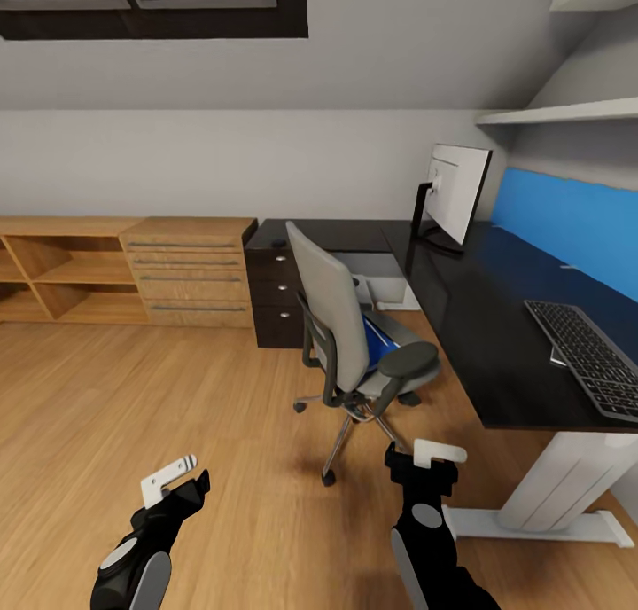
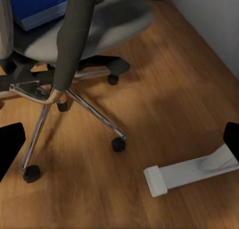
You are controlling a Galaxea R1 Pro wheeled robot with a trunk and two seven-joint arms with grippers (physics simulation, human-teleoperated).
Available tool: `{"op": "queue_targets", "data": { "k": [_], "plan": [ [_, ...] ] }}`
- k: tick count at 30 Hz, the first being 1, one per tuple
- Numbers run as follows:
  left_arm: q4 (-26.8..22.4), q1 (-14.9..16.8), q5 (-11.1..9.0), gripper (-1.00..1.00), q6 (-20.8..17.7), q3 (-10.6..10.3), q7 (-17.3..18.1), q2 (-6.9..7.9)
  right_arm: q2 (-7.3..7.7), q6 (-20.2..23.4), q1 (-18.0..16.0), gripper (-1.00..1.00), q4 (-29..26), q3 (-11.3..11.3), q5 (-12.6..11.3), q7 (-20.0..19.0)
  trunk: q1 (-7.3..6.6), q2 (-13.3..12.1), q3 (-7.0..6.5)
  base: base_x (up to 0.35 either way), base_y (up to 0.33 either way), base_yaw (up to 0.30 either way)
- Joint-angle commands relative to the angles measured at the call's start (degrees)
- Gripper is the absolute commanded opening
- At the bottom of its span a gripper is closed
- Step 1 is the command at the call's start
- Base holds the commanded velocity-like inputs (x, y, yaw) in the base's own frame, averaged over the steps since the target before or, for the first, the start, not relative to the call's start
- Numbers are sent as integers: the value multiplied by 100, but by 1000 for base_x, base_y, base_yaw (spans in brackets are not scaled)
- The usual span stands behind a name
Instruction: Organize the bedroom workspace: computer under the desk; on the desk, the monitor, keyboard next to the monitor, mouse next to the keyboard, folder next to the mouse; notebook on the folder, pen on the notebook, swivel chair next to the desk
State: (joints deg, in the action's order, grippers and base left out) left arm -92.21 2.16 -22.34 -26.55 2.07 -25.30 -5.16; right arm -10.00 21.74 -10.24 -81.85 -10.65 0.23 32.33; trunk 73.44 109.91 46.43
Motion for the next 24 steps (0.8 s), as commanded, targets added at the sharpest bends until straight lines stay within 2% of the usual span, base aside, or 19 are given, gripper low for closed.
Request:
{"op": "queue_targets", "data": {
  "k": [1, 7, 14, 24],
  "plan": [
    [-8, 3, -62, 100, -17, 4, -36, -3, 0, 41, -4, 100, -6, -7, 4, 28, 22, 44, 24, 0, 0, 0],
    [0, 3, -78, 100, -24, 4, -36, -3, 0, 41, -4, 100, -1, -7, 4, 26, 154, 285, 132, 0, 0, 0],
    [1, 3, -214, 100, -32, 4, -37, -3, 0, 41, -3, 100, 10, -7, 0, 22, 307, 566, 257, 0, 0, 0],
    [2, 3, -226, 100, -35, 4, -37, 0, 0, 34, -3, 100, 11, -7, -4, 19, 527, 967, 437, 0, 0, 0]
  ]
}}
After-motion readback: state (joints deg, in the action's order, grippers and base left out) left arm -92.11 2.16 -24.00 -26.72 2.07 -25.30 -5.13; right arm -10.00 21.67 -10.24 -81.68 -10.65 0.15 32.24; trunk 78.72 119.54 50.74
